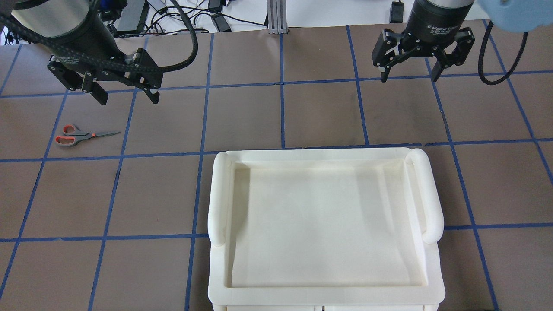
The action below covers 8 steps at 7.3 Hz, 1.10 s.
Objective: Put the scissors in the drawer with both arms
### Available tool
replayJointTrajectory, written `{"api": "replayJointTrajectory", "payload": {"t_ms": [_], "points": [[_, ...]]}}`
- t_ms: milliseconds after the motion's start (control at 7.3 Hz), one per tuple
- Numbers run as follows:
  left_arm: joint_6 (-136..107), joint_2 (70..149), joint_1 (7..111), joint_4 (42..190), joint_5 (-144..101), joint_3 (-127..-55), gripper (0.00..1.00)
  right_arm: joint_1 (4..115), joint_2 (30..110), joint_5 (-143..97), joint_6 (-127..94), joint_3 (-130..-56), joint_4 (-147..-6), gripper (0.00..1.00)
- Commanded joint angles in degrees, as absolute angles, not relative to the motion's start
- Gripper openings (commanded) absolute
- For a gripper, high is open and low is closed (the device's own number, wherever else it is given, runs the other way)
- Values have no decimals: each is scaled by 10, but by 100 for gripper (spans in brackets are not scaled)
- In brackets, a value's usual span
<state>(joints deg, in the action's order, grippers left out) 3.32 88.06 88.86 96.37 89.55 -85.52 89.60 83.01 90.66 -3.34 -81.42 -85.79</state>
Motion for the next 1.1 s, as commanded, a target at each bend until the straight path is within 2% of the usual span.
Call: {"api": "replayJointTrajectory", "payload": {"t_ms": [0,137,548,959], "points": [[35,880,889,962,896,-860,100,896,831,899,-30,-815,-859,100],[104,882,880,958,899,-860,100,896,831,900,-30,-815,-860,100],[535,916,759,909,903,-861,98,897,827,899,-55,-816,-869,100],[794,965,721,799,922,-896,100,922,817,901,-380,-820,-870,100]]}}
